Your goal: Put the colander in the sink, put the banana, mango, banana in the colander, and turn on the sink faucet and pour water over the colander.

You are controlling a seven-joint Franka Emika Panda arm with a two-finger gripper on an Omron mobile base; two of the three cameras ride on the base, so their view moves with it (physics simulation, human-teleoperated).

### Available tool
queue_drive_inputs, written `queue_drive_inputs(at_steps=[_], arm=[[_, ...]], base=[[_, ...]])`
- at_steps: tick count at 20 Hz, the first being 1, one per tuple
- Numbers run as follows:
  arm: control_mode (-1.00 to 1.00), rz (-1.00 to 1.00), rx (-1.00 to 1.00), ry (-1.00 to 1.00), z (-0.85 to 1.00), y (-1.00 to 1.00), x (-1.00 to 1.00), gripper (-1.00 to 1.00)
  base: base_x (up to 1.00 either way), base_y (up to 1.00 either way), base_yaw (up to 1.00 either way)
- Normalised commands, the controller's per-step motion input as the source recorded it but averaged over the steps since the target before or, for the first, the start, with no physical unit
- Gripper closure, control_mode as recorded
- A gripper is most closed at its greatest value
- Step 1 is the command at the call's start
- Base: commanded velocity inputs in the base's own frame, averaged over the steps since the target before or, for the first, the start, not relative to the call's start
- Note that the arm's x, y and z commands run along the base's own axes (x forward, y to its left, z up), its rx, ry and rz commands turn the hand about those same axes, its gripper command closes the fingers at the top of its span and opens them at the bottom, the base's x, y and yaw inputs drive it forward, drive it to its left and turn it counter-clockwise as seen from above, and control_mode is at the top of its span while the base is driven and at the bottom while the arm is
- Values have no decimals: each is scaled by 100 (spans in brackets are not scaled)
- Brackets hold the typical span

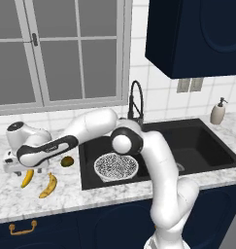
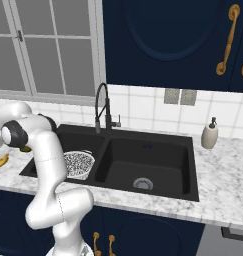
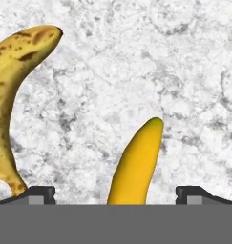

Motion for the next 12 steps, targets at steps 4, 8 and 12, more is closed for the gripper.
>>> queue_drive_inputs(at_steps=[4,8,12], arm=[[-100,3,0,0,-25,8,24,-100],[-100,0,0,0,-20,29,23,-100],[-100,0,0,0,-33,6,4,-100]], base=[[0,0,0],[0,0,0],[0,0,0]])
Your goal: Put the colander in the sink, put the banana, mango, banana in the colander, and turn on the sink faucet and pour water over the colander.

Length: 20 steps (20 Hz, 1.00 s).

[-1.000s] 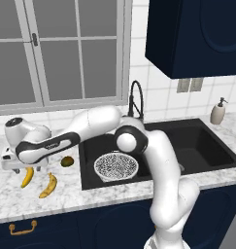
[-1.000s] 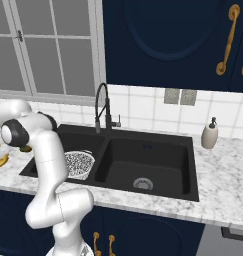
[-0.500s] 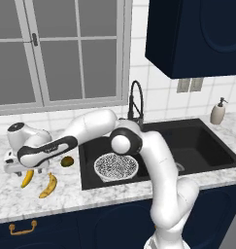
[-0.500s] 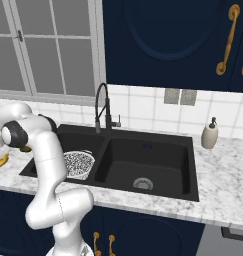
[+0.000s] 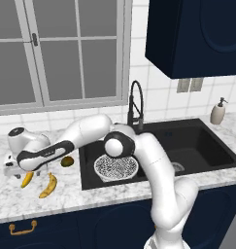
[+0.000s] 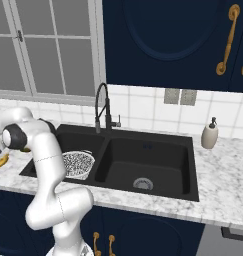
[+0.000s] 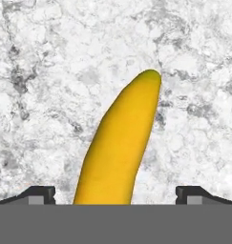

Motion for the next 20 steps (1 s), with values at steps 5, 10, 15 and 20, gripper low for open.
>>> queue_drive_inputs(at_steps=[5,10,15,20], arm=[[-100,1,0,0,-39,0,0,100],[-100,2,0,0,-28,0,-1,100],[-100,0,1,-3,0,-9,-20,100],[-100,0,9,-3,43,-67,-57,100]], base=[[0,0,0],[0,0,0],[0,0,0],[0,0,0]])
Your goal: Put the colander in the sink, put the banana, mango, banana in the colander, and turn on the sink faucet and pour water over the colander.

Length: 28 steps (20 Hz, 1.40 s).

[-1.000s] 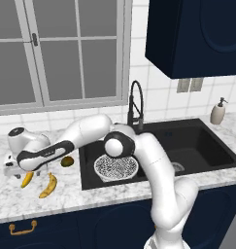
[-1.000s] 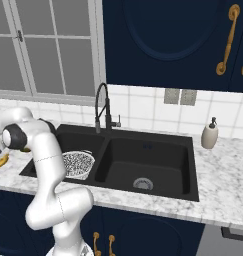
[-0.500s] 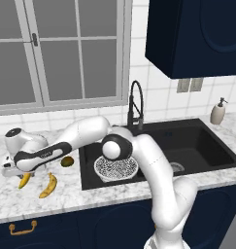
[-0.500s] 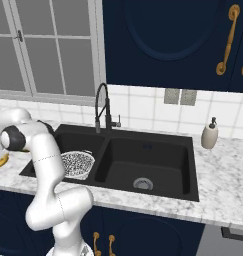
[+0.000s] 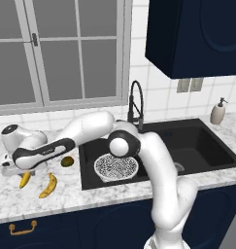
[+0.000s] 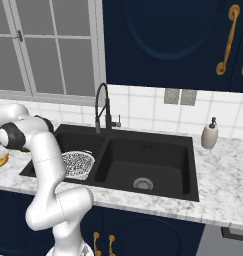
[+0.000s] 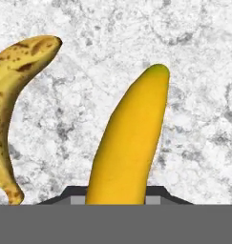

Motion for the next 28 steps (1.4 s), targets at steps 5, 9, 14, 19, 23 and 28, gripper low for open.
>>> queue_drive_inputs(at_steps=[5,9,14,19,23,28], arm=[[-100,-1,8,0,60,-67,-8,100],[-100,-8,6,0,32,-93,0,100],[-100,-11,3,0,6,-96,0,100],[-100,-14,1,0,0,-100,0,100],[-100,-11,1,0,0,-86,0,100],[-100,-11,0,2,0,-73,0,100]], base=[[0,0,0],[0,0,0],[0,0,0],[0,0,0],[0,0,0],[0,0,0]])
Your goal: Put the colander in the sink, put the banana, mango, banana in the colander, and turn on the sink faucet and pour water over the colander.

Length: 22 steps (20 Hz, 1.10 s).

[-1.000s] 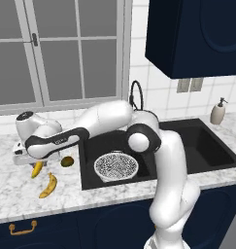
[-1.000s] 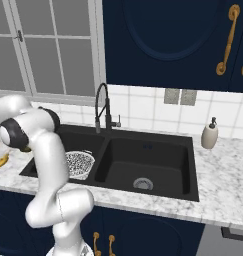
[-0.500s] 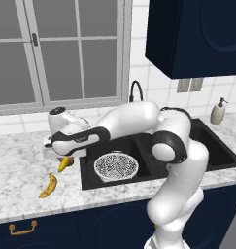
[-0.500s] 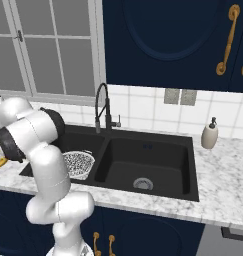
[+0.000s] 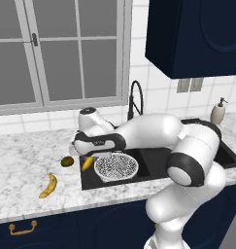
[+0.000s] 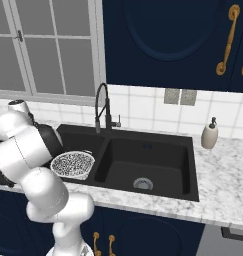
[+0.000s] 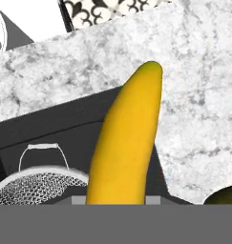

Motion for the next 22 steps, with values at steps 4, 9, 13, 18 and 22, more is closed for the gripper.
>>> queue_drive_inputs(at_steps=[4,9,13,18,22], arm=[[-100,-18,0,2,0,-69,4,100],[-100,-12,0,2,0,-63,24,100],[-100,-6,0,0,-17,-32,38,100],[-100,-2,-1,0,-38,-16,28,100],[-100,-1,-1,0,-46,-9,21,100]], base=[[0,0,0],[0,0,0],[0,0,0],[0,0,0],[0,0,0]])
